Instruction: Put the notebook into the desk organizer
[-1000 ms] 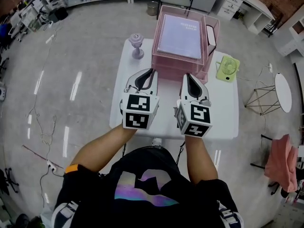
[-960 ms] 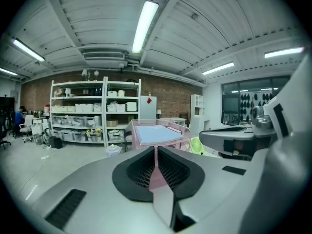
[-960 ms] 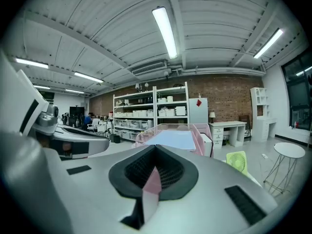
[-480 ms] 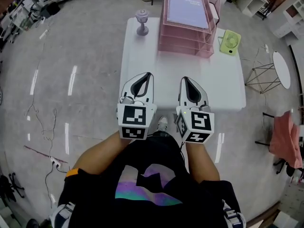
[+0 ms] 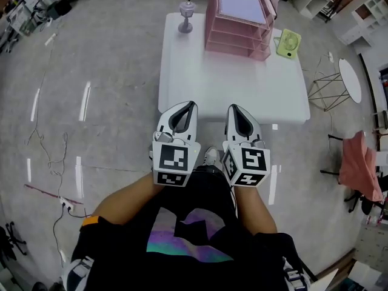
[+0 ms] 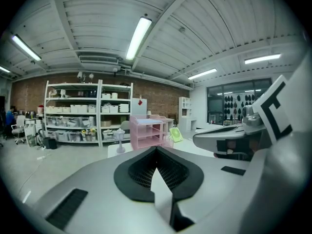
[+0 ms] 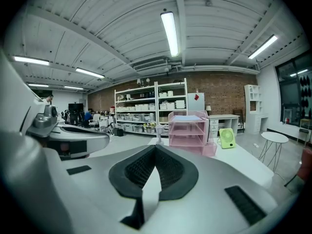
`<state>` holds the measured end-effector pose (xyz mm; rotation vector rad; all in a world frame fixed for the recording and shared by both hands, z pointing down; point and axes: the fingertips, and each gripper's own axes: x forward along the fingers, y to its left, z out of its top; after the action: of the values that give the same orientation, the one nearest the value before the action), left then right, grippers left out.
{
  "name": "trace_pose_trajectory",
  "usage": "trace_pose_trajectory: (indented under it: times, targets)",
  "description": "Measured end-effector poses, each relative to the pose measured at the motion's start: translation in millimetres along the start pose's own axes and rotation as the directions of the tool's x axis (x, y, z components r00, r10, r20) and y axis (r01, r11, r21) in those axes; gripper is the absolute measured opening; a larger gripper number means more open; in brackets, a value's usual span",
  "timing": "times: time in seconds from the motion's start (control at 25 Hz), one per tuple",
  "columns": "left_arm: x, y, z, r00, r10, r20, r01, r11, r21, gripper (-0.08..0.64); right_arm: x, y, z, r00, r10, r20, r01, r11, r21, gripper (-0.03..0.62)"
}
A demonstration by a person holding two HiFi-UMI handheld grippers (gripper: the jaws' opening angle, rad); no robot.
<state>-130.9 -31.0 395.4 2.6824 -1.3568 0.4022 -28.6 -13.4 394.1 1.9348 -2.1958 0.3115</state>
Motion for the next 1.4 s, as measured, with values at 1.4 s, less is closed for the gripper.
trace_pose_trajectory:
  times: [1.4]
  targets:
    - [-24, -76, -22, 0.994, 0.104, -0.023, -0.104, 0.994, -0.025, 0.009, -61, -32, -45, 0.988, 0.139, -0.063, -0.14, 0.99, -0.001, 0.015]
